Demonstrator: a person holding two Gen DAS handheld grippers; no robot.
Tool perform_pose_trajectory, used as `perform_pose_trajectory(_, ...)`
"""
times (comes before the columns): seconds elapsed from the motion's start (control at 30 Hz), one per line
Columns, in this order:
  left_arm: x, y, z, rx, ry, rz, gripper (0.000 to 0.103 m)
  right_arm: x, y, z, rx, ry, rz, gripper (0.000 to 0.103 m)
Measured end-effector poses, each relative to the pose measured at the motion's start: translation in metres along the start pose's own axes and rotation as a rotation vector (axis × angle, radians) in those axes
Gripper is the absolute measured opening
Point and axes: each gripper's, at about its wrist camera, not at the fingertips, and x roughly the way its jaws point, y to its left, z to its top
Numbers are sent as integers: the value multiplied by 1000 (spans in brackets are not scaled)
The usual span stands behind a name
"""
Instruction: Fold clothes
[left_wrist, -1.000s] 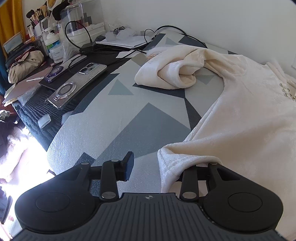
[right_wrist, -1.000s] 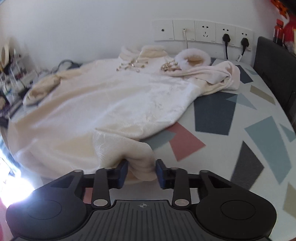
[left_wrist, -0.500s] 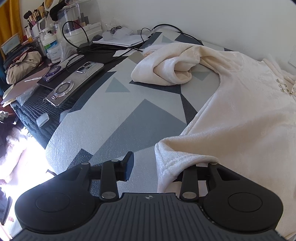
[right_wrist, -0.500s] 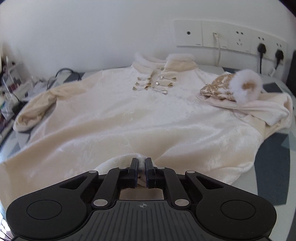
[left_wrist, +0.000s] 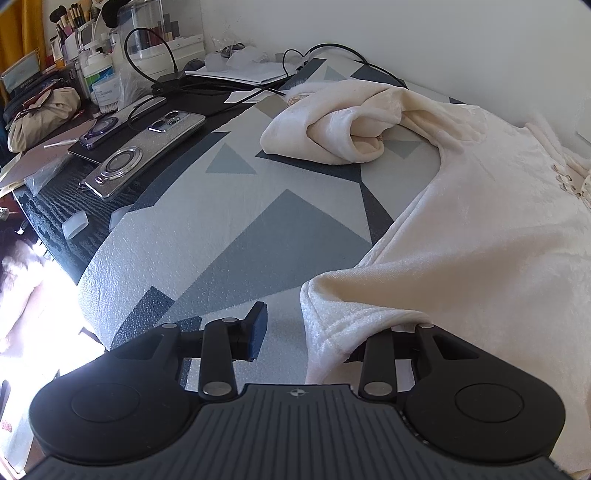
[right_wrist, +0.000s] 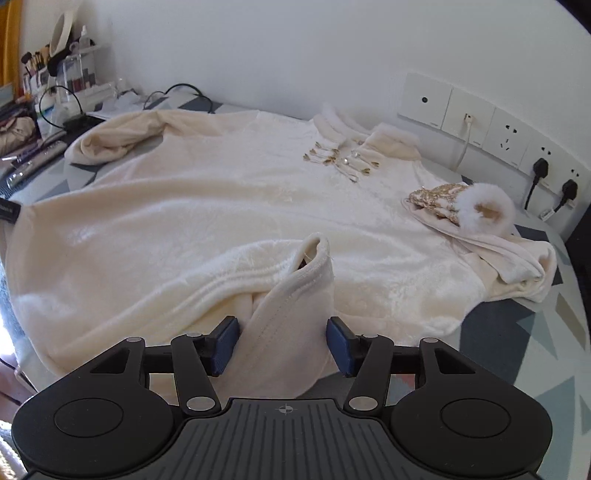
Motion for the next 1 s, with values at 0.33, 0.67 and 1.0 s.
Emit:
perform_pose_trajectory(0.33, 2, 2, 1, 31, -15, 8, 38, -13, -45, -2, 302, -31, -65, 43)
perform_pose_trajectory(0.67, 5, -1, 1, 198, -50, -11, 38, 3, -61, 8, 456, -31, 19, 43)
perform_pose_trajectory(1.0, 8, 5, 5, 342, -46, -92, 38, 12, -55, 10, 385, 71, 61, 35)
